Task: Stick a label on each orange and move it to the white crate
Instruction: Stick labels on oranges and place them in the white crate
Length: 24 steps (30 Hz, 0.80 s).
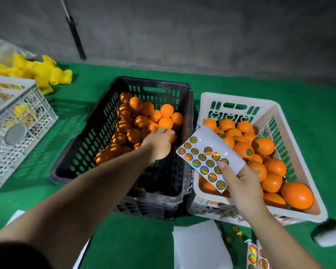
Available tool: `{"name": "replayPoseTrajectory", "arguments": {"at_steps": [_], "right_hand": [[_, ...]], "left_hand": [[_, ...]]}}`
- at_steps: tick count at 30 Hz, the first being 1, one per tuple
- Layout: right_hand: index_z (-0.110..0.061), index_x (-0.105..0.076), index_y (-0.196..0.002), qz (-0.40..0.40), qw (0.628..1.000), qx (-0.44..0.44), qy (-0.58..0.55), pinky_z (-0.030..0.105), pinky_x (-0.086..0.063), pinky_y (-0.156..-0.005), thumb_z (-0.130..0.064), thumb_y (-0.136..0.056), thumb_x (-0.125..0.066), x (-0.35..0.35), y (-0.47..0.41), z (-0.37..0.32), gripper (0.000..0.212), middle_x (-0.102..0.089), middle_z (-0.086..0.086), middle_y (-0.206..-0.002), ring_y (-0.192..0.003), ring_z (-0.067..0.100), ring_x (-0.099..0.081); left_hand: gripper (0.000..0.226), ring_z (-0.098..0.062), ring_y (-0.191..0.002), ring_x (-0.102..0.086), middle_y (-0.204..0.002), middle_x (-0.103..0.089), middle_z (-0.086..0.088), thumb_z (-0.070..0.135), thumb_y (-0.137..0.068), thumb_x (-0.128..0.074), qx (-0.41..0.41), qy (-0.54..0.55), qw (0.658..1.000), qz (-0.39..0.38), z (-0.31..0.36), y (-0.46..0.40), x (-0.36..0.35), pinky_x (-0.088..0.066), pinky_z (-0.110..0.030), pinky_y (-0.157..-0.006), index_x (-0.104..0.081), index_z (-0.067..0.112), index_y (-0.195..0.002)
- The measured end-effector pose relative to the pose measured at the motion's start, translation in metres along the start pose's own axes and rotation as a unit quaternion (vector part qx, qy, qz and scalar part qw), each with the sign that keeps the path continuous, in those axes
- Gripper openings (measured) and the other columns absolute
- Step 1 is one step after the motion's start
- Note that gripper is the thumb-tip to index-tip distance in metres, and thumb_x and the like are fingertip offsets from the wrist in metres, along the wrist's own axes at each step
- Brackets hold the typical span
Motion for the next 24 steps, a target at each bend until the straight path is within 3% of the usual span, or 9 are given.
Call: {"name": "replayPoseTrajectory", "arguments": {"at_steps": [3, 6, 8, 11, 14, 16, 18, 21, 24], "right_hand": [[-0.047, -0.069, -0.131, -0.024, 0.998, 0.018, 0.052, 0.018, -0.059, -0.083, -0.03, -0.099, -0.067, -0.005, 0.005, -0.007, 0.036, -0.076, -0.016, -0.12, -0.105, 0.003, -0.073], [-0.057, -0.068, -0.126, -0.042, 0.998, 0.005, 0.051, 0.021, -0.06, -0.086, -0.032, -0.099, -0.066, -0.006, 0.003, -0.006, 0.037, -0.075, -0.016, -0.123, -0.11, 0.007, -0.074], [-0.056, -0.068, -0.126, -0.041, 0.998, -0.004, 0.038, 0.02, -0.061, -0.079, -0.033, -0.099, -0.066, -0.005, 0.003, -0.005, 0.036, -0.076, -0.013, -0.122, -0.104, 0.007, -0.075], [-0.05, -0.068, -0.13, -0.028, 0.999, 0.006, 0.038, 0.015, -0.058, -0.069, -0.033, -0.099, -0.065, -0.003, 0.005, -0.006, 0.035, -0.078, -0.01, -0.119, -0.094, 0.003, -0.076], [-0.044, -0.068, -0.133, -0.023, 0.999, -0.002, 0.022, 0.016, -0.057, -0.066, -0.031, -0.099, -0.065, -0.004, 0.005, -0.002, 0.036, -0.078, -0.008, -0.119, -0.093, 0.006, -0.077], [-0.042, -0.068, -0.133, -0.018, 1.0, -0.008, 0.011, 0.016, -0.057, -0.063, -0.029, -0.099, -0.065, -0.004, 0.005, -0.002, 0.036, -0.078, -0.007, -0.119, -0.09, 0.007, -0.077], [-0.043, -0.069, -0.132, -0.015, 1.0, -0.013, -0.001, 0.013, -0.053, -0.057, -0.029, -0.099, -0.065, -0.004, 0.005, -0.006, 0.037, -0.079, -0.006, -0.116, -0.079, 0.002, -0.075], [-0.033, -0.066, -0.138, -0.018, 1.0, -0.011, 0.004, 0.018, -0.06, -0.077, -0.02, -0.102, -0.063, -0.005, 0.005, -0.007, 0.038, -0.076, -0.012, -0.124, -0.105, 0.008, -0.076], [-0.024, -0.064, -0.14, -0.009, 1.0, -0.013, 0.008, 0.022, -0.059, -0.09, -0.017, -0.103, -0.064, -0.005, 0.007, -0.006, 0.038, -0.074, -0.014, -0.127, -0.116, 0.009, -0.072]], "left_hand": [[0.1, -0.047, -0.151, -0.025, -0.172, -0.008, -0.013, -0.004, -0.09, -0.064, 0.002, -0.122, 0.992, 0.02, -0.002, -0.038, -0.006, -0.035, -0.052, -0.121, -0.01, 0.026, -0.168], [0.126, -0.048, -0.159, -0.006, -0.175, 0.012, -0.015, -0.012, -0.082, -0.072, 0.05, -0.143, 0.988, 0.024, -0.007, -0.067, -0.017, -0.018, -0.054, -0.129, 0.012, 0.029, -0.167], [0.131, -0.05, -0.156, -0.017, -0.175, 0.01, -0.014, -0.007, -0.082, -0.077, 0.073, -0.166, 0.983, -0.001, -0.011, -0.08, -0.026, -0.027, -0.053, -0.126, 0.016, 0.031, -0.166], [0.124, -0.045, -0.135, -0.044, -0.164, -0.013, -0.017, -0.001, -0.083, -0.078, 0.089, -0.176, 0.98, 0.039, -0.012, -0.092, -0.026, -0.052, -0.049, -0.103, 0.005, 0.036, -0.166], [0.094, -0.042, -0.122, -0.051, -0.155, -0.024, -0.018, -0.002, -0.084, -0.075, 0.076, -0.212, 0.971, 0.078, -0.013, -0.096, -0.025, -0.054, -0.045, -0.088, -0.025, 0.032, -0.156], [0.083, -0.041, -0.116, -0.053, -0.15, -0.03, -0.017, -0.005, -0.084, -0.071, 0.047, -0.206, 0.972, 0.102, -0.012, -0.095, -0.027, -0.052, -0.042, -0.08, -0.031, 0.03, -0.148], [0.082, -0.043, -0.117, -0.053, -0.146, -0.037, -0.014, -0.005, -0.087, -0.069, 0.047, -0.162, 0.981, 0.099, -0.014, -0.088, -0.029, -0.053, -0.044, -0.081, -0.028, 0.029, -0.149], [0.077, -0.045, -0.125, -0.054, -0.147, -0.043, -0.017, 0.013, -0.091, -0.073, 0.095, 0.013, 0.993, 0.062, -0.016, -0.066, -0.018, -0.054, -0.055, -0.095, -0.028, 0.021, -0.153], [0.042, -0.039, -0.105, -0.069, -0.114, -0.068, -0.017, 0.042, -0.084, -0.07, 0.137, 0.268, 0.952, 0.055, -0.008, -0.026, 0.021, -0.061, -0.054, -0.093, -0.065, 0.012, -0.112]]}}
Point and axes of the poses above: each hand's wrist, its own y-axis away from the middle knuckle, its own x-axis out of the back of the hand, z = x × y, the point moved 5 cm from there along -y, towards the middle knuckle
